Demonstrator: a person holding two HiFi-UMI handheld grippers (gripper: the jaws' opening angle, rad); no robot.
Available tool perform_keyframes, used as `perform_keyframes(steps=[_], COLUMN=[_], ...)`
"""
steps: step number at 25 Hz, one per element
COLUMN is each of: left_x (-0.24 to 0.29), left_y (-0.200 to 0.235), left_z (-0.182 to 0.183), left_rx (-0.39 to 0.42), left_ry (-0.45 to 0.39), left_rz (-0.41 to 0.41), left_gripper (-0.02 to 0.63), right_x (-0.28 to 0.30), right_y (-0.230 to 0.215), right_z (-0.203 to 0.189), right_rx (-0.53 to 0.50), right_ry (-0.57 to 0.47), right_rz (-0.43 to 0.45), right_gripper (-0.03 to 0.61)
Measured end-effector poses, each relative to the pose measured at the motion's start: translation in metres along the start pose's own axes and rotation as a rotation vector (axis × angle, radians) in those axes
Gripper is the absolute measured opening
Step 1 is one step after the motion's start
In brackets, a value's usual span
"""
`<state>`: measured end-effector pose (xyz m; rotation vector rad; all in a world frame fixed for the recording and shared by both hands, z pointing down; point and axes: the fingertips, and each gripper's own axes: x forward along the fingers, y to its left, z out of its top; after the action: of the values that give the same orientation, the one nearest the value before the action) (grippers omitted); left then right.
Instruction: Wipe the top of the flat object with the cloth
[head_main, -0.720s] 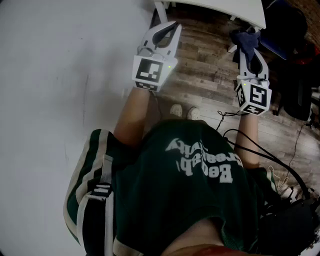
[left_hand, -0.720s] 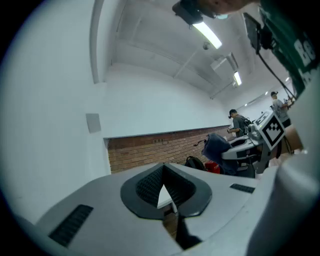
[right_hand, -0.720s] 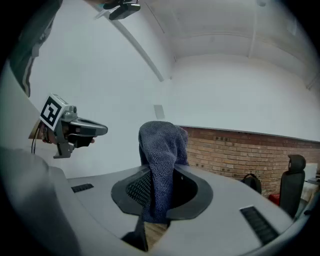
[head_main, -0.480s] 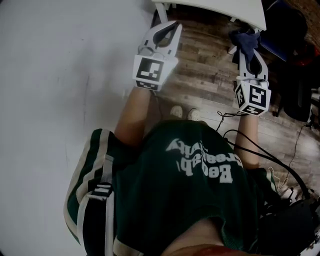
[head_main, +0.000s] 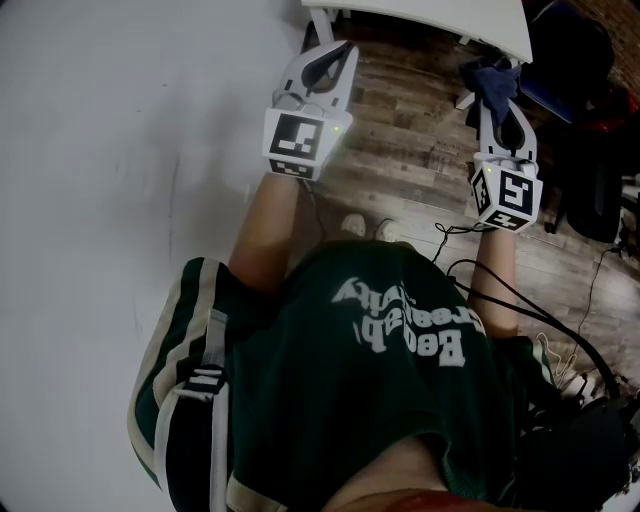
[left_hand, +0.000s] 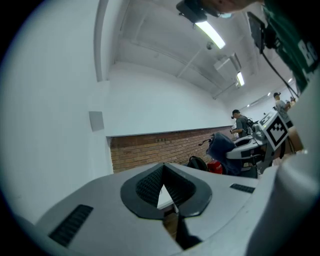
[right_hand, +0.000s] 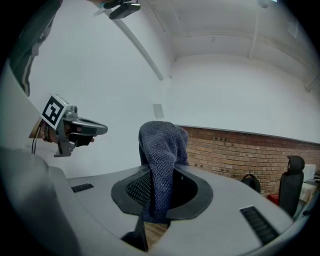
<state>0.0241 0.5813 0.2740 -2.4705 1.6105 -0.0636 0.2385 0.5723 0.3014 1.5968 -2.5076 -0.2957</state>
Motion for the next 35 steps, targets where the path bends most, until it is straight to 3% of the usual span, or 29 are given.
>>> perform_keyframes(steps=[13, 20, 25, 31, 35], left_x=[0.022, 0.111, 0.225, 0.215, 0.294], left_y=[0.025, 0.082, 0.13, 0.124, 0.148], left_z=[0.018, -0.002, -0.036, -0.037, -0.054], left_rx=[0.015, -0.016, -0.046, 0.001, -0.001], left_ry=[-0.025, 0.017, 0.073, 0.02, 0.043], left_rz=[-0.03, -0.084, -0.103, -0.056, -0.052], left_gripper=[-0.003, -0.003, -0.003, -0.003, -0.003], right_x=[0.018, 0.117, 0.231, 0.24, 0.324], right_y=[-0.01, -0.034, -0.079, -0.081, -0.121], right_z=[0.019, 0.015, -0.01, -0.01, -0.024], right_rx=[0.021, 0.047, 0.061, 0.035, 0.043], right_ry=[-0.007, 0.052, 0.115, 0.037, 0.047], right_rz=[-0.052, -0.08, -0.073, -0.042, -0.025], right_gripper=[0.058, 0.058, 0.058, 0.058, 0.058])
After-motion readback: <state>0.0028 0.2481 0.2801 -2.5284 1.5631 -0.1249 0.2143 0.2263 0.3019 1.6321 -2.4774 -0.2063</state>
